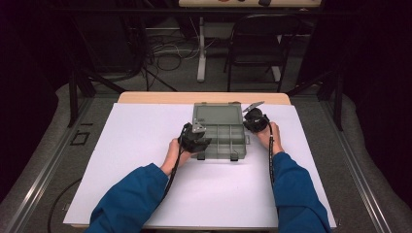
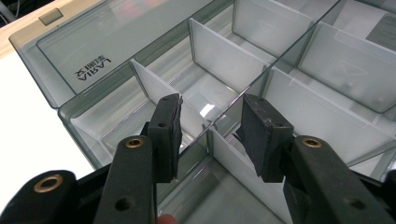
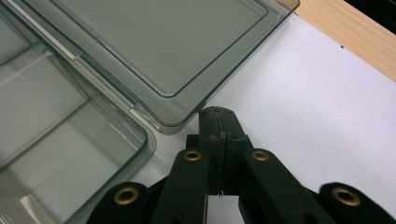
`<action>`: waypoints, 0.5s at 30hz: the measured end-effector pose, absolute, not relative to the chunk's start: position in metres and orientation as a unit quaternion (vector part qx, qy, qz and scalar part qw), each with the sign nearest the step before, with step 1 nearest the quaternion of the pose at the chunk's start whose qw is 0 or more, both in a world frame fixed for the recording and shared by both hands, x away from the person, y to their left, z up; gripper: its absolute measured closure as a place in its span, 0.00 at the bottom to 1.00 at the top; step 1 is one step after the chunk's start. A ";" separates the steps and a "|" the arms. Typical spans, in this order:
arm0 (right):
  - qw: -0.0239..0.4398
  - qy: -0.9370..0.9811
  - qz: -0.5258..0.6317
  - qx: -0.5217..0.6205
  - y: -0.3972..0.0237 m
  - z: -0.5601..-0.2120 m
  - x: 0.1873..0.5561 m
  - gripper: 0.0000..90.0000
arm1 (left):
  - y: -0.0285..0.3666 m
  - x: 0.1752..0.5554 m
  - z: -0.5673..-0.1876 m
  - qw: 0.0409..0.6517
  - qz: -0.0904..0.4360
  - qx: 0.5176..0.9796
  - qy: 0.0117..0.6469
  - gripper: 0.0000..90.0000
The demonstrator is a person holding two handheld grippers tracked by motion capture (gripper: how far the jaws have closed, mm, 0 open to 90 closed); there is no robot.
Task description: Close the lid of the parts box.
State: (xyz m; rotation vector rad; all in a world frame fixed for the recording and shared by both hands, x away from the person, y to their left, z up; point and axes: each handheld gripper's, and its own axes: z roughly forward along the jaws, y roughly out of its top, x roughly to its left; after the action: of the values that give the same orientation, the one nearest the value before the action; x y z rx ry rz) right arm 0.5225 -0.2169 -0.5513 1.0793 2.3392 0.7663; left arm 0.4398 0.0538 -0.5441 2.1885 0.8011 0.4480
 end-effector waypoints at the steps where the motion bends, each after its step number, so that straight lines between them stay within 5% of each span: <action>1: 0.226 0.847 0.280 0.390 -0.217 -0.551 0.523 1.00 | 0.054 0.440 -0.544 0.375 0.176 0.855 0.313 0.66; 15: 0.225 0.834 0.303 0.403 -0.218 -0.554 0.524 1.00 | 0.054 0.440 -0.544 0.377 0.176 0.854 0.311 0.66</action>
State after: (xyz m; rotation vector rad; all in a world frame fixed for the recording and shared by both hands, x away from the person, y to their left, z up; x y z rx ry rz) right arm 0.5239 -0.2181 -0.5536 1.1121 2.2993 0.8349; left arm 0.4398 0.0539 -0.5445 2.1845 0.7954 0.4497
